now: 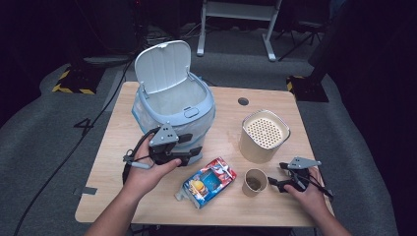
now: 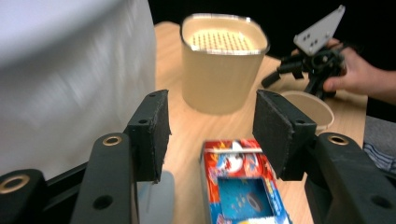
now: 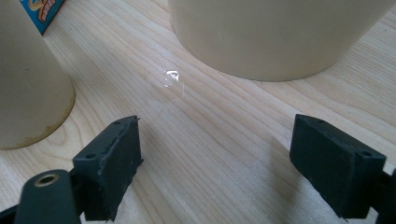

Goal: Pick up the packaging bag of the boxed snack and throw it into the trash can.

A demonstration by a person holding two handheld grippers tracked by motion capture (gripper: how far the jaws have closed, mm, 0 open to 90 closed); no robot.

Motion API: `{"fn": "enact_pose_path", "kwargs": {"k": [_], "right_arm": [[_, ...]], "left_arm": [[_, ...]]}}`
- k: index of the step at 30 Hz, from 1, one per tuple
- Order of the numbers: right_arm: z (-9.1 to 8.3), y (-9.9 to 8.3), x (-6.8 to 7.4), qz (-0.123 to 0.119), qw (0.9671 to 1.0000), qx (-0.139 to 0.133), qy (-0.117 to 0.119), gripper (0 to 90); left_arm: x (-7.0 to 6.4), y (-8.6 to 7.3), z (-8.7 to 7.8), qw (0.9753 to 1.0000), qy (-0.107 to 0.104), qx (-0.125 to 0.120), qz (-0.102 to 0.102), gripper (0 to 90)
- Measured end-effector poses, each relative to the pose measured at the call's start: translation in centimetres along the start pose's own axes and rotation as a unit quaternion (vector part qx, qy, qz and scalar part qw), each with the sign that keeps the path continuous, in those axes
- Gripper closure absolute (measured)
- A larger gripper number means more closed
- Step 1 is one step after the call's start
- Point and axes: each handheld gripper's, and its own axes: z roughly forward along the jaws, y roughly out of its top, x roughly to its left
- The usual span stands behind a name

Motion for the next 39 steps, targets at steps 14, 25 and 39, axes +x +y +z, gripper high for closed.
{"fn": "enact_pose_path", "kwargs": {"k": [14, 25, 39], "right_arm": [[0.0, 0.0, 0.0, 0.0, 1.0, 0.0, 0.0, 16.2], [0.0, 0.0, 0.0, 0.0, 1.0, 0.0, 0.0, 16.2], [0.0, 0.0, 0.0, 0.0, 1.0, 0.0, 0.0, 16.2]], "left_arm": [[0.4, -5.3, 5.5, 0.9972, -0.026, 0.062, -0.031, 52.1], [1.0, -7.9, 8.3, 0.9914, -0.038, 0.108, -0.064, 64.3], [1.0, -8.2, 8.9, 0.9878, -0.03, 0.142, -0.056, 87.2]]}}
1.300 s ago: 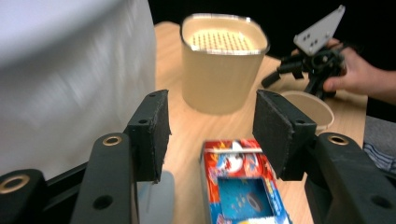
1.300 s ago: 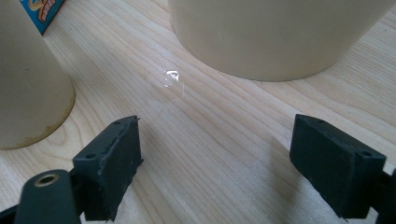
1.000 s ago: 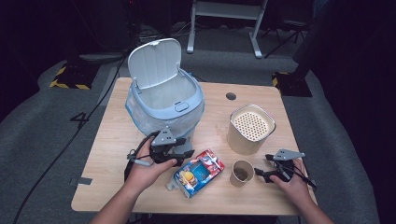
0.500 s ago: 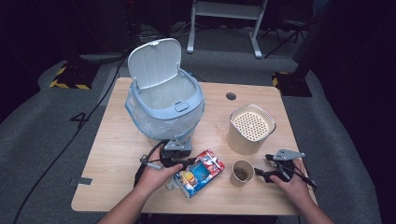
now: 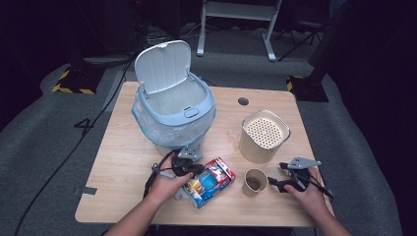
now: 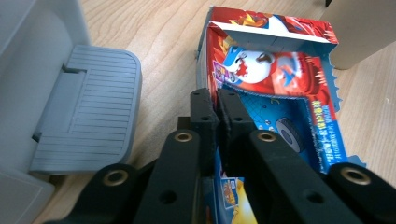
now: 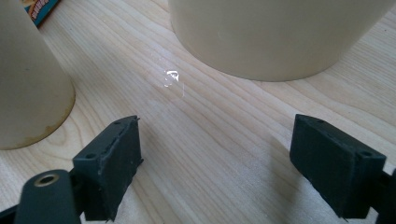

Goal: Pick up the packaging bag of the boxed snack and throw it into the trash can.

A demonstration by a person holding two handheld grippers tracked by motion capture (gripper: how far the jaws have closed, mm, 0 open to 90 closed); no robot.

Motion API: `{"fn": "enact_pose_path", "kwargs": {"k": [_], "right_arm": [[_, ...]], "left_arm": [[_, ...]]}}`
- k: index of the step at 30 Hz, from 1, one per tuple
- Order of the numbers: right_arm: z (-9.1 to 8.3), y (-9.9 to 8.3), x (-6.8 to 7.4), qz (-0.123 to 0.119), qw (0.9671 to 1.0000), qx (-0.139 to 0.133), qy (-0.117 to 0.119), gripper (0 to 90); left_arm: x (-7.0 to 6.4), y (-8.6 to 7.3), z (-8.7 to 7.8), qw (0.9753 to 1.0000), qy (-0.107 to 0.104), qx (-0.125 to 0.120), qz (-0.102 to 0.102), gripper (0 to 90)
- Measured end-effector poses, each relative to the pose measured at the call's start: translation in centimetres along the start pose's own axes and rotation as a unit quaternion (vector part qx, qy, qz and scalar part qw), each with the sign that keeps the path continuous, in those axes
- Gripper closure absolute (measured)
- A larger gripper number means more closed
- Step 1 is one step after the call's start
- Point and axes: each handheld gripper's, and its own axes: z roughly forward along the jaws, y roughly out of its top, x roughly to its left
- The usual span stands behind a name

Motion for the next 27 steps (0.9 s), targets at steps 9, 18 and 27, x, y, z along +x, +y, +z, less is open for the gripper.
{"fn": "enact_pose_path", "kwargs": {"k": [9, 18, 27], "right_arm": [[0.0, 0.0, 0.0, 0.0, 1.0, 0.0, 0.0, 16.2], [0.0, 0.0, 0.0, 0.0, 1.0, 0.0, 0.0, 16.2], [0.0, 0.0, 0.0, 0.0, 1.0, 0.0, 0.0, 16.1]], "left_arm": [[-0.5, 0.4, -1.3, 0.9991, -0.002, -0.043, 0.002, 88.9], [-1.2, 1.8, -4.3, 0.9924, 0.005, -0.122, 0.017, 88.8], [-1.9, 3.5, -7.1, 0.9836, 0.006, -0.178, 0.029, 88.8]]}}
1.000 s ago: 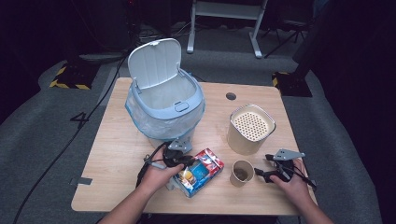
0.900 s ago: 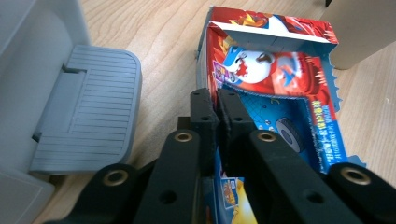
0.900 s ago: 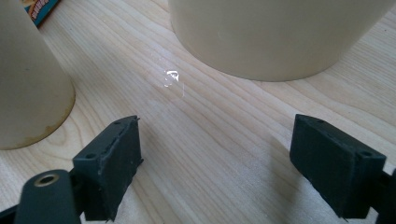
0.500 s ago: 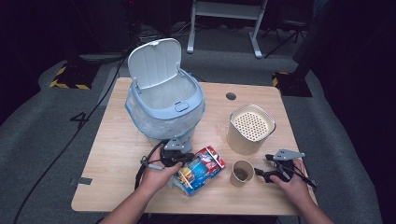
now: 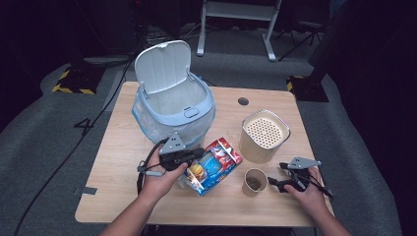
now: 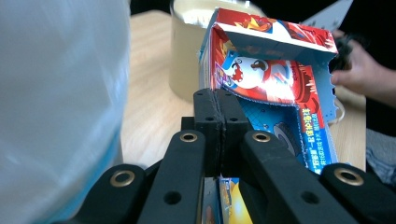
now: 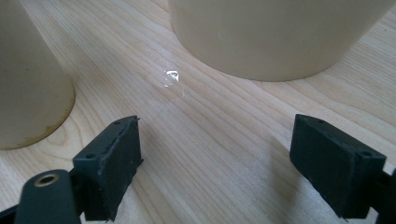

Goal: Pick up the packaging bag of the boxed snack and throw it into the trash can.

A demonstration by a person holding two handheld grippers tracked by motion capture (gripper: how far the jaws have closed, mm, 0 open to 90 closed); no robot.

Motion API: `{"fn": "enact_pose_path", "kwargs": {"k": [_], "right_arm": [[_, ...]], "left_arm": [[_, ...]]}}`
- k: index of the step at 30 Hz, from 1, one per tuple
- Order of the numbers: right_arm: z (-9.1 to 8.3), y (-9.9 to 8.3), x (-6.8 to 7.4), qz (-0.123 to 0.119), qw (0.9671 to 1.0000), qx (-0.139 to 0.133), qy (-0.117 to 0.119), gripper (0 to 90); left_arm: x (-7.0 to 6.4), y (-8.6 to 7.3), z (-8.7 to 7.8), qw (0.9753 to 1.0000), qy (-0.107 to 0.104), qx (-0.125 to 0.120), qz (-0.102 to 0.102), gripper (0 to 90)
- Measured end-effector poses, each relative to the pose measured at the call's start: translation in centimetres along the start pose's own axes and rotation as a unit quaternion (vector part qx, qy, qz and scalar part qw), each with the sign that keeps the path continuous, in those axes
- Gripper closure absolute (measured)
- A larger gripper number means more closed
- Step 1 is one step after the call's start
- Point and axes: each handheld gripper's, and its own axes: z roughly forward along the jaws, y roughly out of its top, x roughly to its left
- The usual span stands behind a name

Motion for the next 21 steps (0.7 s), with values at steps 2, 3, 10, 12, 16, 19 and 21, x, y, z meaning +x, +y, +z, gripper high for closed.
{"fn": "enact_pose_path", "kwargs": {"k": [2, 3, 10, 12, 16, 19, 21], "right_arm": [[0.0, 0.0, 0.0, 0.0, 1.0, 0.0, 0.0, 16.2], [0.0, 0.0, 0.0, 0.0, 1.0, 0.0, 0.0, 16.2], [0.0, 0.0, 0.0, 0.0, 1.0, 0.0, 0.0, 16.1], [0.0, 0.0, 0.0, 0.0, 1.0, 0.0, 0.0, 16.2], [0.0, 0.0, 0.0, 0.0, 1.0, 0.0, 0.0, 16.2], [0.0, 0.0, 0.0, 0.0, 1.0, 0.0, 0.0, 16.2], [0.0, 0.0, 0.0, 0.0, 1.0, 0.0, 0.0, 16.2]], "left_arm": [[0.0, 0.6, -0.5, 1.0, 0.003, -0.007, 0.005, 88.8], [0.0, 0.9, -0.6, 0.9999, 0.003, -0.013, 0.004, 88.8], [-0.2, 3.1, -1.8, 0.9991, 0.011, -0.037, 0.018, 88.8], [-0.2, 3.6, -2.1, 0.9987, 0.014, -0.043, 0.024, 88.9], [-0.3, 4.8, -2.5, 0.9978, 0.019, -0.057, 0.028, 88.9], [-0.4, 5.9, -2.8, 0.9968, 0.022, -0.067, 0.036, 88.9], [-0.4, 6.8, -3.2, 0.9961, 0.026, -0.071, 0.046, 88.8]]}}
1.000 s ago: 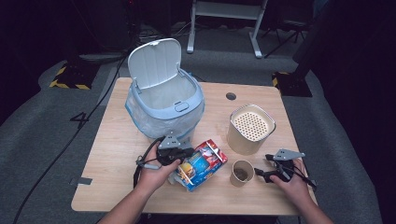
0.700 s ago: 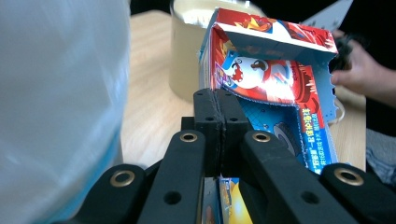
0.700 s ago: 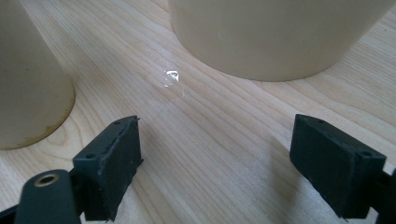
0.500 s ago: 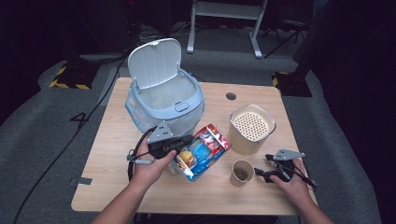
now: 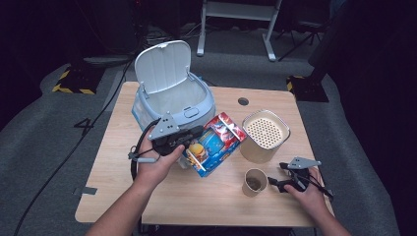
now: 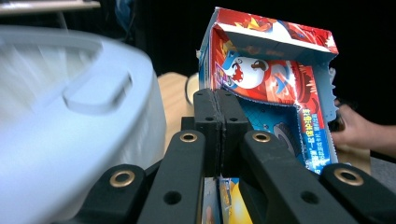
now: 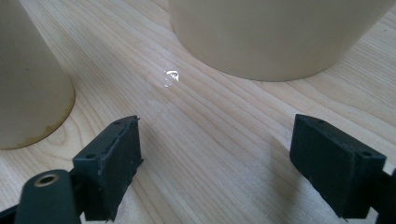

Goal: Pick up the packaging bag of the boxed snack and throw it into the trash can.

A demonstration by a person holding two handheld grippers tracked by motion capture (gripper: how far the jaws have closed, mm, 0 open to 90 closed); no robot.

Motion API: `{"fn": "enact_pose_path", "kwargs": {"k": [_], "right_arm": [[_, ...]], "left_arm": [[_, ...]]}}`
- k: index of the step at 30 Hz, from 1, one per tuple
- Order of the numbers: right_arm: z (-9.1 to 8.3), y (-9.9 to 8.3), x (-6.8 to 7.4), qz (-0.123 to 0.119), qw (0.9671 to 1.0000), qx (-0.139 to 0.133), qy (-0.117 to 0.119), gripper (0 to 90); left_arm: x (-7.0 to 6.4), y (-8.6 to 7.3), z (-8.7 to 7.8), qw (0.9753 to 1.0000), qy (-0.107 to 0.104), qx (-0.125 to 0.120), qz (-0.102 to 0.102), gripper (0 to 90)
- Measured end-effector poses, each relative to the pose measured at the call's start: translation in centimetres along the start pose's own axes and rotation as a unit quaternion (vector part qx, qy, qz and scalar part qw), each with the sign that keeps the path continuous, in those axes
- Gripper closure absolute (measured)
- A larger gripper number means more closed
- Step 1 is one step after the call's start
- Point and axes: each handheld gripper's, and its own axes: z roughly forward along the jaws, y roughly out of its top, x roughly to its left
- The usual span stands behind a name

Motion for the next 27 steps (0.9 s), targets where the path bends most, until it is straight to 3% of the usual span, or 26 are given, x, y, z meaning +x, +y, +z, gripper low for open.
{"fn": "enact_pose_path", "kwargs": {"k": [9, 17, 27], "right_arm": [[0.0, 0.0, 0.0, 0.0, 1.0, 0.0, 0.0, 16.2], [0.0, 0.0, 0.0, 0.0, 1.0, 0.0, 0.0, 16.2], [0.0, 0.0, 0.0, 0.0, 1.0, 0.0, 0.0, 16.2]], "left_arm": [[0.3, 3.5, -0.9, 0.9992, 0.019, -0.027, 0.021, 88.8], [1.3, 5.7, -1.8, 0.9976, 0.038, -0.057, 0.012, 88.8], [3.2, 8.6, -2.9, 0.9924, 0.085, -0.087, 0.017, 88.7]]}}
